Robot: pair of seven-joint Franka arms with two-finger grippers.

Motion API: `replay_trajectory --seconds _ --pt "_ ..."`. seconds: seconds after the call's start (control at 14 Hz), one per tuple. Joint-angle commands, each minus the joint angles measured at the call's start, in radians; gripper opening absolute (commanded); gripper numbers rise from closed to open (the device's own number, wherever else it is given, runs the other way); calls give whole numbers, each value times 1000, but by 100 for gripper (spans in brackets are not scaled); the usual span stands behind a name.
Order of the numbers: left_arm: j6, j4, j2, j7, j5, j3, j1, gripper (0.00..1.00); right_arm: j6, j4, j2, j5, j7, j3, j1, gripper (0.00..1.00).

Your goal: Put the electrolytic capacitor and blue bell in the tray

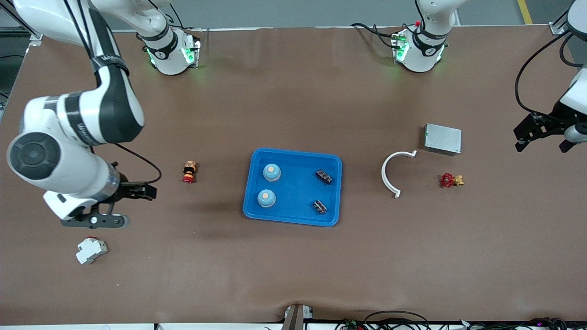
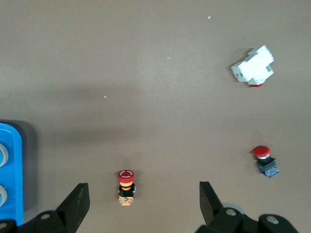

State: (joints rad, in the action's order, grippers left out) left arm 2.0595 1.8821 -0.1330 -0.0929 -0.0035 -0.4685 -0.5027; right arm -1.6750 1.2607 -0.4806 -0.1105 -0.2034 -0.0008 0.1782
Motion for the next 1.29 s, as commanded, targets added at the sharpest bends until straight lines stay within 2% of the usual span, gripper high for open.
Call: replay_trajectory --seconds 0.0,0.21,0.36,0.79,0.86,0.93,1.07,1.21 --pt "-18 -59 39 61 -18 -24 -10 100 12 26 63 0 31 19 -28 100" --pt "-110 -196 143 61 -16 -18 -17 100 46 26 99 0 99 21 -72 100" --pt "-124 -259 214 65 -10 -18 -19 100 57 35 125 2 128 21 -106 100" --pt "-125 -267 243 65 22 -12 -10 100 50 117 244 11 145 15 -161 100" --pt "-137 -267 239 65 19 16 21 100 44 144 270 11 145 15 -164 100" --pt "-159 -270 237 67 14 103 117 100 43 169 295 24 145 16 -177 100" --pt "-167 -271 230 65 -1 378 367 100 44 209 344 101 145 12 -204 100" --pt "-200 -273 225 64 -26 618 598 100 52 229 385 130 144 -1 -215 100"
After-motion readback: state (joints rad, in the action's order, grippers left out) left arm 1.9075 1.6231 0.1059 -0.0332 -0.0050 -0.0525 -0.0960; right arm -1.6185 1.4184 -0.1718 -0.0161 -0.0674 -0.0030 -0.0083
